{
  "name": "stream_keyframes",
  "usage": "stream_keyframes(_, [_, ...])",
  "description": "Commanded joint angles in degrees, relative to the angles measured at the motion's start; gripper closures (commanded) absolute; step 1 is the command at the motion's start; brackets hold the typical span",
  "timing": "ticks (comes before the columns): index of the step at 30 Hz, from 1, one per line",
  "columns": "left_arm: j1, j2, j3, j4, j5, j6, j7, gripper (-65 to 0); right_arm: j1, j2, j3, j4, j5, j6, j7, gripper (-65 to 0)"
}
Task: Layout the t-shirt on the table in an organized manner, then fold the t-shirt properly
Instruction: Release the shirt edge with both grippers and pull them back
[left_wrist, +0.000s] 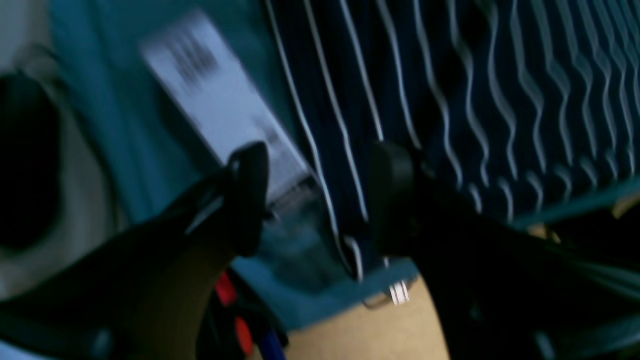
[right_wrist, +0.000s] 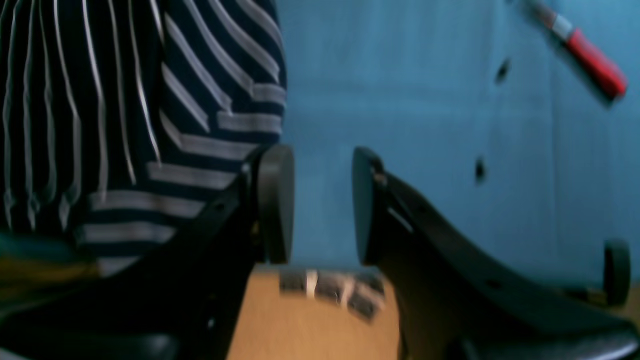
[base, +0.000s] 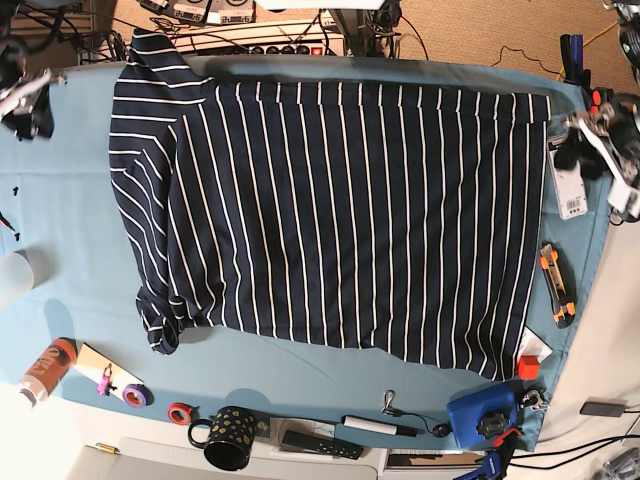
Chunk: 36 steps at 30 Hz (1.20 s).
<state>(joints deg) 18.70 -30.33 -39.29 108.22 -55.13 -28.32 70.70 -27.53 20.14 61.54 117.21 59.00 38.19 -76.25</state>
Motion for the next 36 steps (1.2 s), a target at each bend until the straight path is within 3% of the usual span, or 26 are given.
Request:
stream_keyframes(1, [-1.27,-1.11,-0.33,0.81,-1.07,-0.22,-1.6,-32.8,1.7,1.38,-0.74,-0.44,-0.15,-0.7,1.09,-19.6])
stream_keyframes(5, [-3.8,-1.11,-0.22,0.79,-1.07,-1.53,-1.84,-32.8,8.5,2.56,-7.15,-7.39,-5.22,-2.08,1.75,-19.6])
stream_keyframes(9, [-4.09,-1.09,-0.22,0.74,-1.05,-1.49,-3.06,-32.8,14.21,2.73,-13.29,-17.46,-10.14,-2.05,7.45,-19.6])
stream_keyframes(11, [-4.11,-1.09,-0.22,0.74,-1.05,-1.49,-3.06,-32.8,16.9,2.71,-16.22,-21.51,-11.63,-2.05,7.39,-19.6])
stream_keyframes(18, [-4.11,-0.94,-0.22,0.74,-1.07,-1.49,-3.91,-32.8,21.73,2.69,-27.52,-29.51,-19.67,-2.27,10.86,-19.6])
stream_keyframes(22, [-4.13,-0.81,-0.22,0.74,-1.07,-1.49,-4.09,-32.8,21.97,2.67,-31.65,-30.03,-26.56,-7.72,13.51,-19.6])
stream_keyframes(25, [-4.13,-0.81,-0.22,0.74,-1.09,-1.49,-4.79,-32.8,21.97,2.4,-33.09,-30.03,-28.94,-8.09,13.51,-19.5])
stream_keyframes(26, [-4.28,-0.81,-0.22,0.74,-1.09,-1.51,-4.76,-32.8,21.94,2.27,-33.09,-30.03,-28.92,-8.07,13.27,-17.3])
stream_keyframes(29, [-4.44,-0.81,-0.22,0.74,-1.07,-1.49,-4.79,-32.8,21.94,2.29,-33.03,-30.01,-29.11,-8.11,12.26,0.0])
stream_keyframes(36, [-4.42,-0.81,-0.22,0.74,-1.07,-1.49,-4.81,-32.8,20.98,2.38,-29.92,-27.98,-28.74,-8.09,9.62,0.0])
